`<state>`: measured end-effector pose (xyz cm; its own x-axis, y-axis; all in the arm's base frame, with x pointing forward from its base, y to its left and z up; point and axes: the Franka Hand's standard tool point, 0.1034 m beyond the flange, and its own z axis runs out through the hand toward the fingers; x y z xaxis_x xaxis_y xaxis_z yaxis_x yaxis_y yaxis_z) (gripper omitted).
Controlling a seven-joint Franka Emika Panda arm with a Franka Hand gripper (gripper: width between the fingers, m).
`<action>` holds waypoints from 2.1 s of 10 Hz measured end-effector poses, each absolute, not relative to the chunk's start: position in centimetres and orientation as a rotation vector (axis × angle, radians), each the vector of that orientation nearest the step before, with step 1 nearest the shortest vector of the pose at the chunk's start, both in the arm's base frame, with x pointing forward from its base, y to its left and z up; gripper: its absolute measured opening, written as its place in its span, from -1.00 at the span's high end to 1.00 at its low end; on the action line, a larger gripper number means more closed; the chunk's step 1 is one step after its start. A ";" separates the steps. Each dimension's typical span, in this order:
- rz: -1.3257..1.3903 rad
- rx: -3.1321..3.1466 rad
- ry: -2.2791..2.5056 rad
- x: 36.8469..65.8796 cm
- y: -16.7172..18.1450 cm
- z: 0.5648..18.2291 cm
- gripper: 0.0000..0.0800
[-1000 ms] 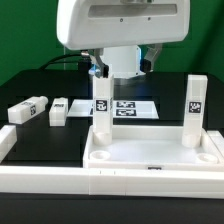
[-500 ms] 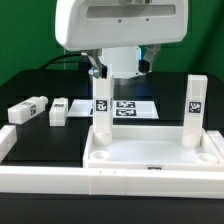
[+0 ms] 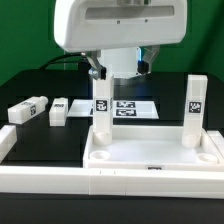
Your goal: Assemble desk
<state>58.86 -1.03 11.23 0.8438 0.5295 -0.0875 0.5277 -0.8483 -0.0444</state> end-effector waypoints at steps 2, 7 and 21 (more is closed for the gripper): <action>0.126 -2.987 -0.931 61.6 -5.6 11.1 -0.62; 0.130 -2.982 -0.935 61.1 -6.3 11.2 -0.62; 0.270 -3.024 -0.697 53.8 -16.9 9.4 -0.62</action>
Offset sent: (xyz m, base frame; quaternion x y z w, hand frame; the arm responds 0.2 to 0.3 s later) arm 0.0000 0.0000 0.0000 0.0000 0.0000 0.0000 1.0000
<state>53.83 -16.85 9.41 0.8849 0.4365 -0.1624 0.4319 -0.8996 -0.0646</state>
